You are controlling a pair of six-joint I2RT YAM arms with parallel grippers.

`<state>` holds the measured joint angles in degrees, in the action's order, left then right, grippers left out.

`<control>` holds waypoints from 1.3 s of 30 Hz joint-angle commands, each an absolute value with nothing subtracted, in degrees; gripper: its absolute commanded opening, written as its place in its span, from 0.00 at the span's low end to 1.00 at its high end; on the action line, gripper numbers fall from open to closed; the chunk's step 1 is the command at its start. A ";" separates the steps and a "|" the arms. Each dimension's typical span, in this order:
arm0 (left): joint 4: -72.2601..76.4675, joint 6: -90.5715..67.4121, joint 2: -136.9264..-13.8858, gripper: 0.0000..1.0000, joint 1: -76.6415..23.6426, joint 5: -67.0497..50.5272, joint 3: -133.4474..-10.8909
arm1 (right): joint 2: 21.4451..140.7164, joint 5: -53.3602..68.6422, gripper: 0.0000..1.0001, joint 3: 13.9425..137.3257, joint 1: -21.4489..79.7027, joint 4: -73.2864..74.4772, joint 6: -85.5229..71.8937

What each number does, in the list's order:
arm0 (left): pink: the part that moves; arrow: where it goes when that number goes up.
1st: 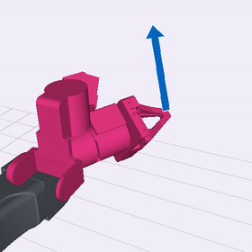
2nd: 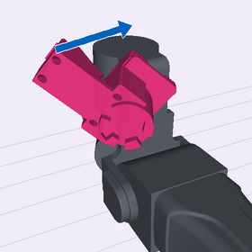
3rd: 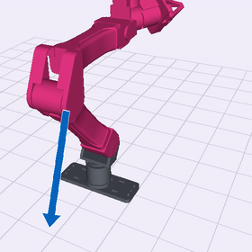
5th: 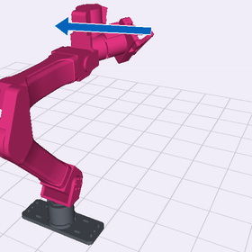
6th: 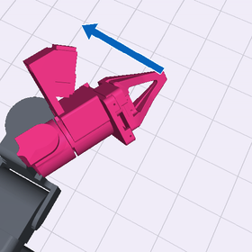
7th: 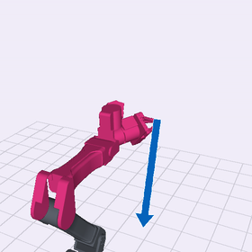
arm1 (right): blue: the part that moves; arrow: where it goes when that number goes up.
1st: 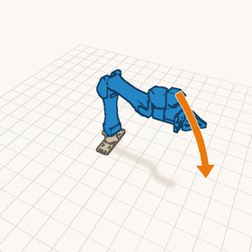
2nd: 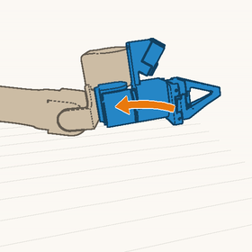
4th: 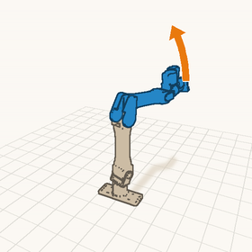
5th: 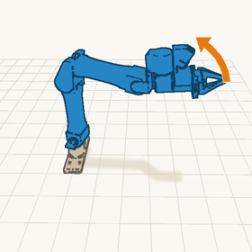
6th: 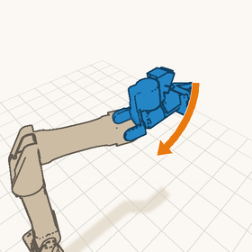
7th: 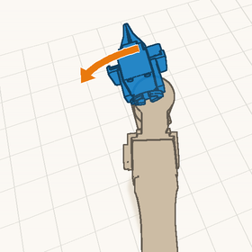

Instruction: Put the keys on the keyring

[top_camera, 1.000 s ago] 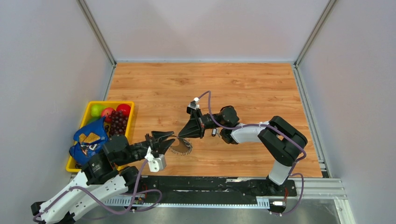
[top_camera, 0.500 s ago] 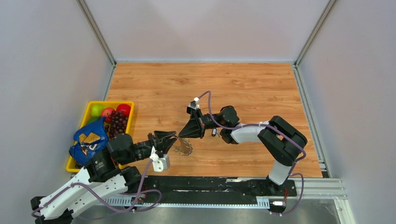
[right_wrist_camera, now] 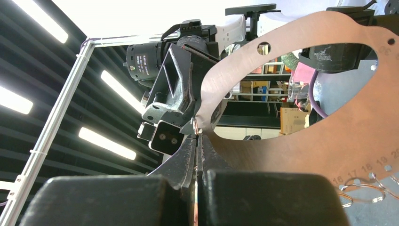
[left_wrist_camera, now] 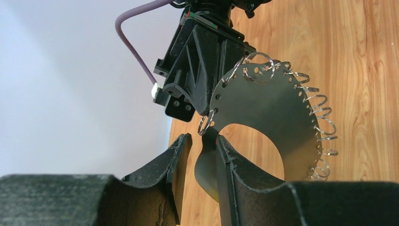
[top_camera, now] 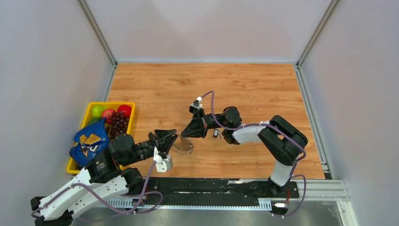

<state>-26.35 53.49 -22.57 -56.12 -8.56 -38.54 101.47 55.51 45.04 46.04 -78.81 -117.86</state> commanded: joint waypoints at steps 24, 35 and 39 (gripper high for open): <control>-26.27 54.74 -22.95 0.37 -56.55 -9.68 -41.08 | 103.70 53.26 0.00 46.89 44.26 -85.75 -128.33; -26.25 56.08 -24.27 0.37 -57.15 -8.95 -40.84 | 104.06 53.04 0.00 48.54 44.16 -85.07 -128.23; -26.28 56.56 -24.71 0.37 -57.50 -8.46 -40.75 | 104.06 53.25 0.00 48.86 44.24 -85.08 -128.23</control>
<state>-27.00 54.81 -24.03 -56.99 -8.84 -40.25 103.90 54.96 46.59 44.42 -79.59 -117.86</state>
